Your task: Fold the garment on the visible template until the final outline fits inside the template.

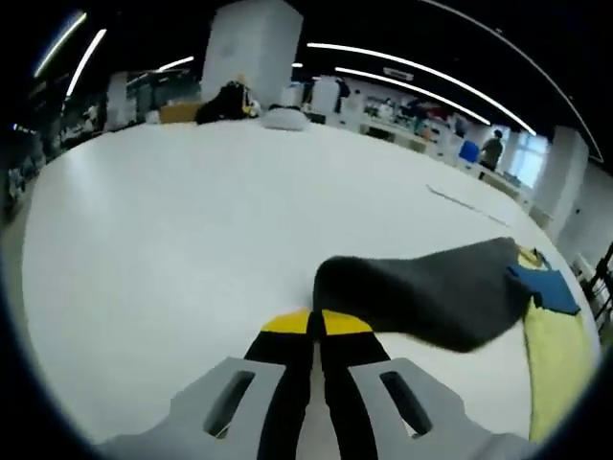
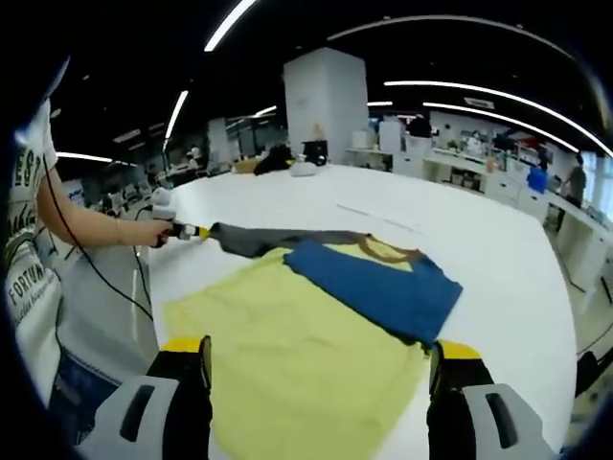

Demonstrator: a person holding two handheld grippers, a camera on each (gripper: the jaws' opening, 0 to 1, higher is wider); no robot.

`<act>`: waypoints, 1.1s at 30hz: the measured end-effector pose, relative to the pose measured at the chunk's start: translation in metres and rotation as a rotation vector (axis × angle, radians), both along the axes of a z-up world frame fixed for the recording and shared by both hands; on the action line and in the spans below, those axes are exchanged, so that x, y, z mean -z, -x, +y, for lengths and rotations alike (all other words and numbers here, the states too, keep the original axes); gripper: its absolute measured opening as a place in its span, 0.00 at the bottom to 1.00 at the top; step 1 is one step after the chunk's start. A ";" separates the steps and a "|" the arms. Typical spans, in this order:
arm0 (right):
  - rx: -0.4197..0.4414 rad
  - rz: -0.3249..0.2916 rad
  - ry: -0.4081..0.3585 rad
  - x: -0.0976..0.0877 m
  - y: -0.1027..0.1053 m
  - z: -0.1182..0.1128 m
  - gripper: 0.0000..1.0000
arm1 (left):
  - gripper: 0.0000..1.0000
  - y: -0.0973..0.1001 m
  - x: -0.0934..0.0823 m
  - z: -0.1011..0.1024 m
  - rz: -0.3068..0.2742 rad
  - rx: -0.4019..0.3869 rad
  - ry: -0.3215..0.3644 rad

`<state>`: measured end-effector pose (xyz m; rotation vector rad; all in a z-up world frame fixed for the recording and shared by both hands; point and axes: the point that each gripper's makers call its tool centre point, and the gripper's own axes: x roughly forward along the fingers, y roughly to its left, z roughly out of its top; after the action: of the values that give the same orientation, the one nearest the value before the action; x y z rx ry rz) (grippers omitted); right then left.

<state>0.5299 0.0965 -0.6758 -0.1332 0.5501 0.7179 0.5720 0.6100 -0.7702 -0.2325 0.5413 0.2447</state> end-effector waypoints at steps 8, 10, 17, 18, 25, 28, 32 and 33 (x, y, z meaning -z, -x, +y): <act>0.006 -0.018 -0.007 -0.002 -0.005 -0.003 0.92 | 0.00 0.007 -0.026 -0.002 -0.032 0.066 -0.083; 0.002 -0.016 -0.006 -0.001 -0.004 -0.003 0.92 | 0.00 0.008 -0.029 -0.003 -0.028 0.071 -0.093; -0.012 -0.009 -0.004 0.002 -0.003 0.000 0.93 | 0.00 0.013 -0.042 0.005 -0.025 0.057 -0.172; -0.014 -0.009 -0.005 0.001 -0.003 0.001 0.93 | 0.00 0.014 -0.042 0.007 -0.018 0.056 -0.182; -0.010 -0.008 -0.006 0.001 -0.002 0.002 0.93 | 0.00 0.009 -0.035 0.018 0.022 0.059 -0.221; -0.004 -0.004 -0.005 0.002 -0.002 0.000 0.93 | 0.01 0.006 -0.034 0.020 0.025 0.061 -0.236; 0.002 -0.001 -0.009 0.002 -0.003 0.000 0.93 | 0.08 0.005 -0.033 0.020 0.026 0.049 -0.234; 0.001 -0.001 -0.008 0.002 -0.003 0.000 0.93 | 0.10 0.005 -0.033 0.020 0.026 0.046 -0.232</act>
<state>0.5327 0.0964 -0.6783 -0.1257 0.5460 0.7189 0.5669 0.6296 -0.7374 0.0082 0.5385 0.2640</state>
